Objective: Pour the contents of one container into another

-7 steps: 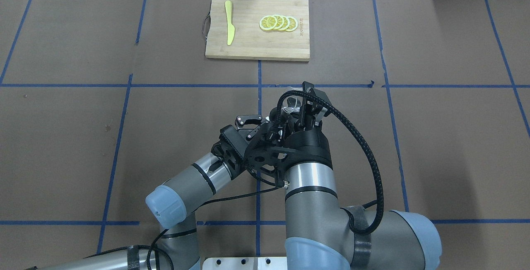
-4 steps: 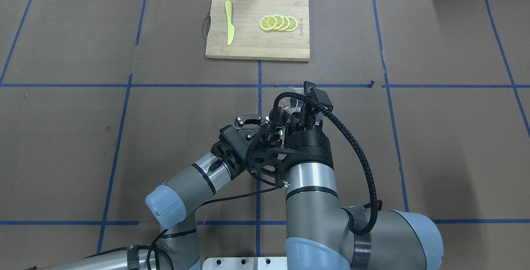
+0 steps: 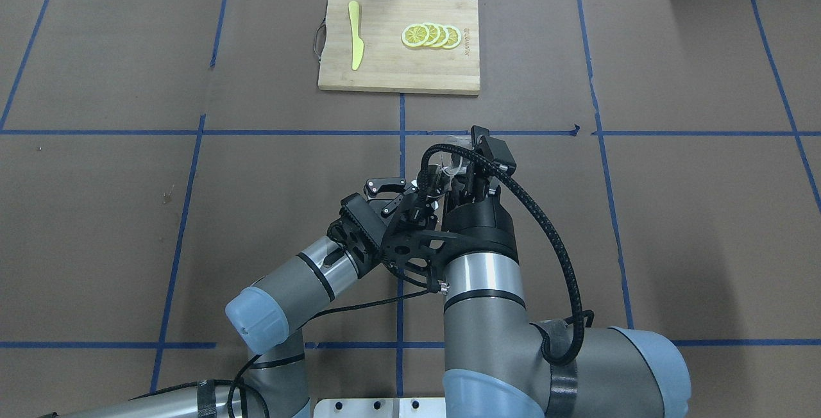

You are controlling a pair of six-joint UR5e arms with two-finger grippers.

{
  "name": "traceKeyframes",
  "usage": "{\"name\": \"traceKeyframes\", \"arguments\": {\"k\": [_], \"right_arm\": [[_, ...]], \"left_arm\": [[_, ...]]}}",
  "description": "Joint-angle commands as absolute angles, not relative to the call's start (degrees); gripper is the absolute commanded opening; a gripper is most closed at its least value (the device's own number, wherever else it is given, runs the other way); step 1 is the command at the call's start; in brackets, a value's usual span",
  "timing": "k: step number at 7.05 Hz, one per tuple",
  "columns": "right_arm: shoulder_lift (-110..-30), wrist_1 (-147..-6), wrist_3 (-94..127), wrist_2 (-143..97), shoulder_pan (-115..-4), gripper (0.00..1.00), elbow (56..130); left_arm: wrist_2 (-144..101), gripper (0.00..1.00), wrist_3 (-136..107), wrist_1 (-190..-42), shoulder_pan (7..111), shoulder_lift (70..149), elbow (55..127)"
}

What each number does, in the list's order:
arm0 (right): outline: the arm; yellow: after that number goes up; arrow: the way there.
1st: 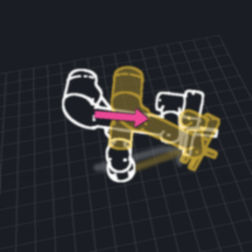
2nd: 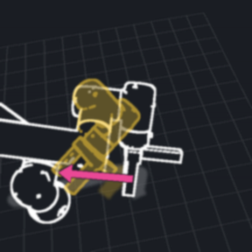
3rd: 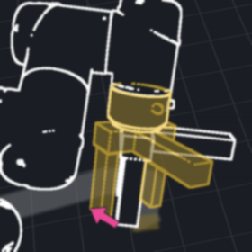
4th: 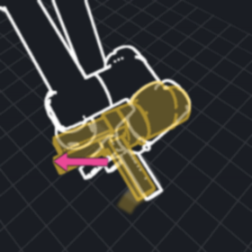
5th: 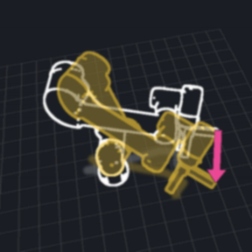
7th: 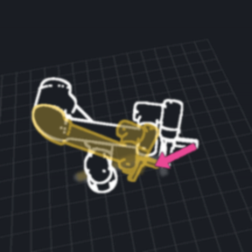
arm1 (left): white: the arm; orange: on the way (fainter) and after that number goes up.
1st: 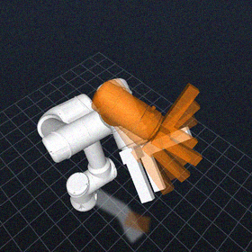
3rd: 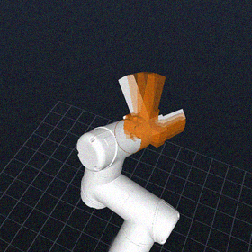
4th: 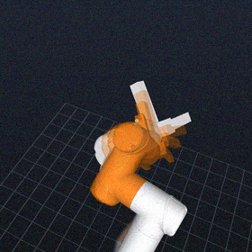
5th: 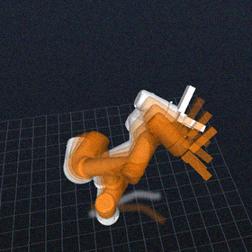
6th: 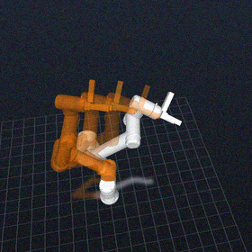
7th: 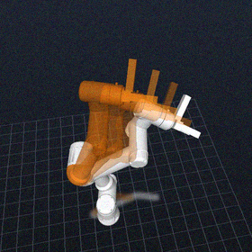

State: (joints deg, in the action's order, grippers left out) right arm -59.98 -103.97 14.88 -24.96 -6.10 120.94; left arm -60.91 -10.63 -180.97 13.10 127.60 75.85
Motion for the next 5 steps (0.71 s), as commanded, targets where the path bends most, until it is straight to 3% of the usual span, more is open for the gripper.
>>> {"name": "traceKeyframes", "arguments": {"k": [1, 5], "right_arm": [[-59.94, -103.8, 14.94, -24.87, -6.06, 0.0, 121.11], [-59.94, -103.27, 22.03, -25.22, -6.06, 0.0, 122.35]], "left_arm": [[-60.91, 0.0, -10.63, -180.97, 13.1, 127.62, 75.85], [-60.91, 0.0, -10.63, -180.97, 13.1, 127.53, 76.03]]}}
